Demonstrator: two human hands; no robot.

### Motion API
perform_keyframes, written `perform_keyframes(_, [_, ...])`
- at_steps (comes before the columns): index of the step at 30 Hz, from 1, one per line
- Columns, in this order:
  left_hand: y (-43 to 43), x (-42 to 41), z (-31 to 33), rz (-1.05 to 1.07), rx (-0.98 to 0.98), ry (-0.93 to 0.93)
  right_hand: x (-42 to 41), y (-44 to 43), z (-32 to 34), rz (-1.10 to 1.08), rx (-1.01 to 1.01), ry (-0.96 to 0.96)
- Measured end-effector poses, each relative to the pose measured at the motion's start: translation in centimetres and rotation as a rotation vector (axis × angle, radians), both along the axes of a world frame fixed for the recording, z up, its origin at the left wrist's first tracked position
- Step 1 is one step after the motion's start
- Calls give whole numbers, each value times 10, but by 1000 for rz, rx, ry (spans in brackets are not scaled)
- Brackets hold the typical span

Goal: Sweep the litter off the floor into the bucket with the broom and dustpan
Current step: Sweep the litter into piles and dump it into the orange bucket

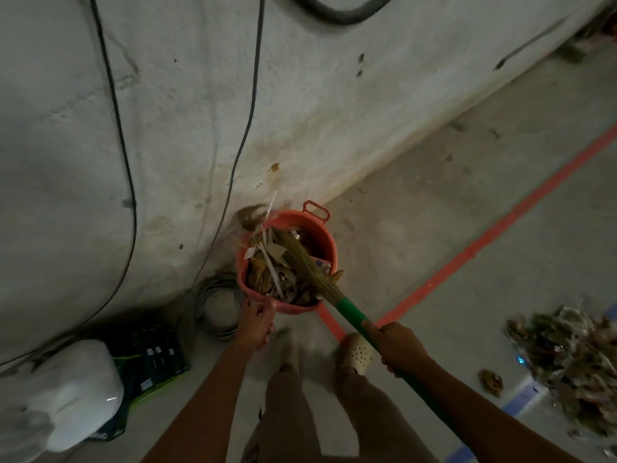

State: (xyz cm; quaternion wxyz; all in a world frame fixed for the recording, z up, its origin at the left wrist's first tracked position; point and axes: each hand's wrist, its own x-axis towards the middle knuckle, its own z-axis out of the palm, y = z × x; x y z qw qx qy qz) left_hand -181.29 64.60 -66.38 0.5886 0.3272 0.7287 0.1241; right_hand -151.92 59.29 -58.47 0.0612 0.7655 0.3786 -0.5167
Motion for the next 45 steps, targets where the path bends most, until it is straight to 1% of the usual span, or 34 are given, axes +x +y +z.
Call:
perform_keyframes(3, [35, -3, -33, -72, -107, 53, 1, 31, -28, -11, -55, -41])
perform_keyframes(5, [63, -4, -58, -108, -226, 63, -3, 49, -48, -52, -79, -53])
perform_keyframes(6, [78, -7, -78, -84, -265, 63, -6, 56, -57, -74, -81, -44])
perform_keyframes(8, [104, -15, -125, -45, -273, 56, -17, 71, -73, -86, -97, -29])
perform_keyframes(9, [116, -14, -130, -27, -262, 68, -22, 80, -79, -69, -98, -31])
perform_keyframes(10, [129, -11, -120, -35, -244, 101, -29, 89, -85, -59, -98, -35])
perform_keyframes(11, [135, -9, -111, -52, -280, 115, -34, 96, -86, -55, -97, -48])
perform_keyframes(12, [138, -10, -104, -47, -361, 103, -39, 101, -86, -49, -93, -60])
perform_keyframes(15, [147, -21, -105, -98, -426, 181, -57, 115, -83, -26, -102, -53])
perform_keyframes(16, [153, -23, -102, -91, -406, 205, -62, 117, -78, -29, -106, -58])
perform_keyframes(18, [162, -25, -97, -148, -389, 199, -70, 121, -70, -11, -111, -58])
perform_keyframes(20, [168, -26, -90, -162, -415, 170, -76, 123, -60, -12, -100, -75])
perform_keyframes(22, [169, -29, -87, -190, -397, 153, -79, 121, -58, 40, -98, -99])
perform_keyframes(26, [168, -36, -78, -250, -353, 178, -85, 114, -51, -65, -120, -148])
perform_keyframes(32, [154, -40, -71, -282, -289, 183, -86, 85, -27, -115, -132, -168])
perform_keyframes(36, [134, -36, -65, -275, -240, 144, -81, 50, -13, -247, -125, -172])
perform_keyframes(41, [100, -24, -50, -288, -166, 149, -66, -15, -3, -316, -102, -157])
perform_keyframes(45, [58, -12, -29, -268, -48, 114, -55, -76, 3, -379, -65, -116])
